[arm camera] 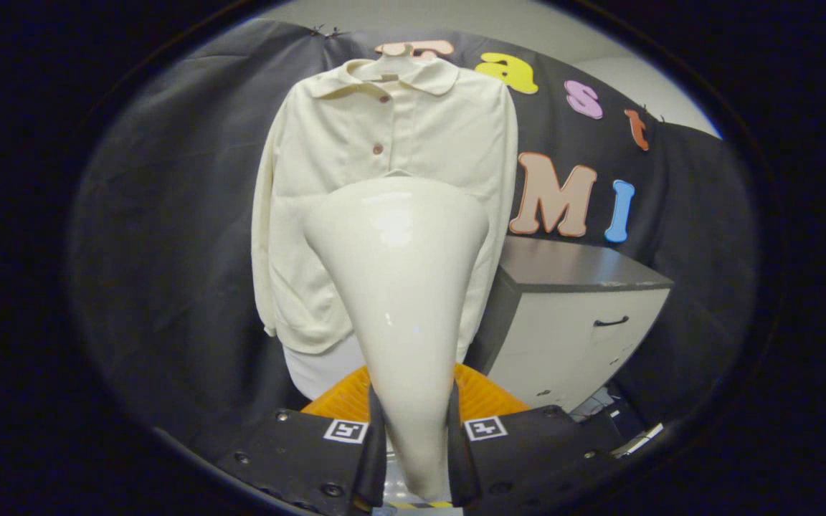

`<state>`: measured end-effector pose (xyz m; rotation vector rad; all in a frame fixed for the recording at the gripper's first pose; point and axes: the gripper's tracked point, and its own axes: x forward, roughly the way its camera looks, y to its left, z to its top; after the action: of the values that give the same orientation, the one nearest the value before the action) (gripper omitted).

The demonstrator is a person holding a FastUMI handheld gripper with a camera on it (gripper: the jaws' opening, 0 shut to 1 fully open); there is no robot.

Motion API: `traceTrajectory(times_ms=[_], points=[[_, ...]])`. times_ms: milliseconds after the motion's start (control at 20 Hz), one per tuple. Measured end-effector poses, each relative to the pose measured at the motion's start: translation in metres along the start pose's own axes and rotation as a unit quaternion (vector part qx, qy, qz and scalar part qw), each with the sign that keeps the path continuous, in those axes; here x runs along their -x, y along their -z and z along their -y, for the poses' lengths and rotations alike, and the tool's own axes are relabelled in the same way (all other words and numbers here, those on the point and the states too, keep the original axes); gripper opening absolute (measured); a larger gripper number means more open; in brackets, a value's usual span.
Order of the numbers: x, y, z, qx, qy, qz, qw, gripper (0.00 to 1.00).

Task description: Iron the clothes twice with a garment steamer, once on the left side and once on the right side.

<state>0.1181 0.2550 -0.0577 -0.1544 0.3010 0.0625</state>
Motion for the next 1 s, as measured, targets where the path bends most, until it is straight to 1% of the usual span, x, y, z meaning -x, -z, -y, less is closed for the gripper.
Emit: traceTrajectory(times_ms=[250, 500, 700, 900, 1000], points=[[0.041, -0.048, 0.029, -0.012, 0.001, 0.038, 0.999, 0.35], [0.074, -0.077, 0.057, -0.017, 0.000, 0.065, 0.998, 0.35], [0.099, -0.087, 0.080, -0.031, 0.005, 0.082, 0.996, 0.35], [0.124, -0.088, 0.104, -0.043, 0.014, 0.089, 0.995, 0.35], [0.134, -0.084, 0.112, -0.048, 0.010, 0.092, 0.995, 0.35]])
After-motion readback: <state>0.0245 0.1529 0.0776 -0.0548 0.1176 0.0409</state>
